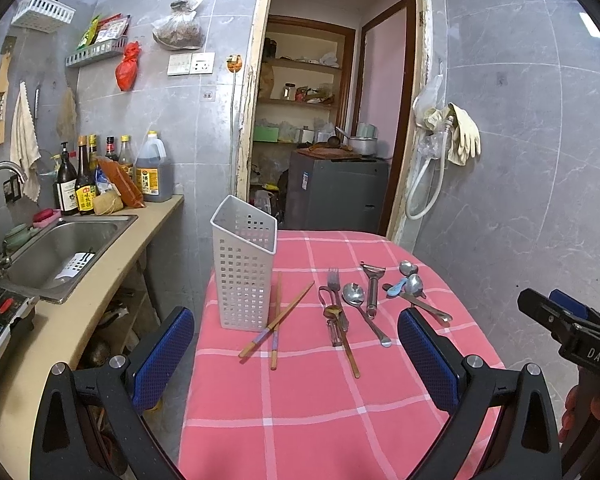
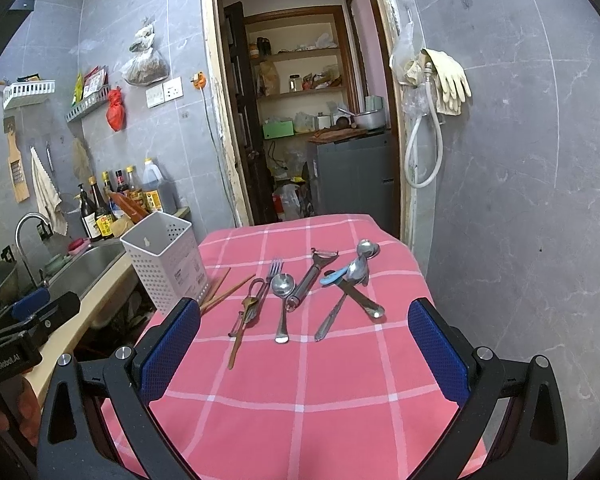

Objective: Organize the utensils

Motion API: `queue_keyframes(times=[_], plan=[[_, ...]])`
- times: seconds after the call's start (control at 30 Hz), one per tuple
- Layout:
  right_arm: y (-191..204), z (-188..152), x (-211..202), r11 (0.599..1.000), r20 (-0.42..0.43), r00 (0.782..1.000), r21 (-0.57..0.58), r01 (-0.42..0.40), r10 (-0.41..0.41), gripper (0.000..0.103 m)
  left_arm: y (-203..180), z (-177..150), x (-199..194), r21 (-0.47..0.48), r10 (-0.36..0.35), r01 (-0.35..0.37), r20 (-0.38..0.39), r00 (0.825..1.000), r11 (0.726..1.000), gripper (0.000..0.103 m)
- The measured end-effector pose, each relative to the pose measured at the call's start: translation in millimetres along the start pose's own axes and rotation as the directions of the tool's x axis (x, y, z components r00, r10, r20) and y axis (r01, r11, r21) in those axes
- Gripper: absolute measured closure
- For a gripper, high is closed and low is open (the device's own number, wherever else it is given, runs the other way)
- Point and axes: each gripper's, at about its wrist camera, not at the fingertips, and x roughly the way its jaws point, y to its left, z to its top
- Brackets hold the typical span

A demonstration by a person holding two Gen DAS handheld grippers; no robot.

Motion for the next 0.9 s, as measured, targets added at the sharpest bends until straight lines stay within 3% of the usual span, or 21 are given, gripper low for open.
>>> queue_keyframes(times=[0.53, 0.9], plan=[[-15.4, 64.4, 35.8, 0.998, 0.058, 0.998, -0.053, -0.037, 0.04, 0.001, -31.1, 36.3, 46.1, 0.034, -0.045, 0.044, 0.043, 0.998, 0.998, 0.0], [-48.9, 108.3, 98.0, 0.994, 0.111, 0.991, -0.084, -0.069, 0.078, 0.001, -70.0, 54.3, 112.0, 0.063, -0.044, 0.039, 0.08, 0.996, 0.997, 0.0]])
